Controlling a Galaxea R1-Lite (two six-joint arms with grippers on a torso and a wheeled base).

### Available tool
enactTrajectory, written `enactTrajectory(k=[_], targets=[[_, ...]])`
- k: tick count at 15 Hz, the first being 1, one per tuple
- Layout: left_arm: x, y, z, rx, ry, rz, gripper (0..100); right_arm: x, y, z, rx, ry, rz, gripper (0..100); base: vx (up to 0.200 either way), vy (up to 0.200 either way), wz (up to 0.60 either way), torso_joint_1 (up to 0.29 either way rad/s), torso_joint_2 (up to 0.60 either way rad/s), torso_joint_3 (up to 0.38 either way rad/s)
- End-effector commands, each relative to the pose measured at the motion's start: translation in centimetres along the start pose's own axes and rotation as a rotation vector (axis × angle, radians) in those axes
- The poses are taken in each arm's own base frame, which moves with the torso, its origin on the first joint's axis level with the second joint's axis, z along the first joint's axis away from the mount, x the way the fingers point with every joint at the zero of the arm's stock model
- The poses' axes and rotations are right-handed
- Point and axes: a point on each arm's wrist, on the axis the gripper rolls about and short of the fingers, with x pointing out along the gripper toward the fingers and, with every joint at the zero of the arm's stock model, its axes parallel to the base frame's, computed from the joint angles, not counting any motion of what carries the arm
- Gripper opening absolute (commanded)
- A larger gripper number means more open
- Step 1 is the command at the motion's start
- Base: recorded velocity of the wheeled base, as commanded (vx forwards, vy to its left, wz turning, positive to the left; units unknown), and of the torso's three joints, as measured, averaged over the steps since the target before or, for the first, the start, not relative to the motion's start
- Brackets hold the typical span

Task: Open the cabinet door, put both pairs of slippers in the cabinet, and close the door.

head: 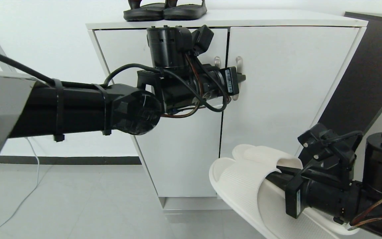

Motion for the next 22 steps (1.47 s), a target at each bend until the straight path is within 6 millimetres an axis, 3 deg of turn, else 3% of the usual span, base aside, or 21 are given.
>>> enactTrajectory(k=[1,5,8,11,13,16,20,22], targets=[[-1.6,-1.6,0.4,-0.003,0.001,-0.028,0,-0.6,0.2,-0.2,-0.006,-0.003,0.048,0,0.000,0.000,0.00,0.000,0.00,0.000],[-4.3,-4.3,0.4,-0.015,0.030,-0.079,0,-2.6,0.4,-0.5,-0.031,-0.021,0.191,0,0.000,0.000,0.00,0.000,0.00,0.000],[-6.0,-5.5,0.2,-0.008,0.002,-0.110,0,-2.7,0.4,-0.7,-0.057,-0.015,0.200,0,0.000,0.000,0.00,0.000,0.00,0.000],[-7.9,-5.7,-0.1,-0.007,-0.011,-0.114,0,-2.8,0.4,-0.9,-0.065,-0.013,0.201,0,0.000,0.000,0.00,0.000,0.00,0.000],[-8.3,-4.8,-0.1,-0.008,-0.026,-0.089,0,-2.8,0.5,-1.1,-0.075,-0.005,0.213,0,0.000,0.000,0.00,0.000,0.00,0.000],[-7.5,-3.0,0.1,-0.062,-0.029,-0.082,0,-2.8,0.5,-1.2,-0.075,-0.003,0.216,0,0.000,0.000,0.00,0.000,0.00,0.000],[-4.0,-0.4,-0.4,-0.059,-0.035,-0.054,0,-2.9,0.8,-1.7,-0.086,0.013,0.235,0,0.000,0.000,0.00,0.000,0.00,0.000],[-3.0,-0.2,-0.5,-0.058,-0.041,-0.057,0,-3.0,0.9,-1.8,-0.087,0.018,0.240,0,0.000,0.000,0.00,0.000,0.00,0.000]])
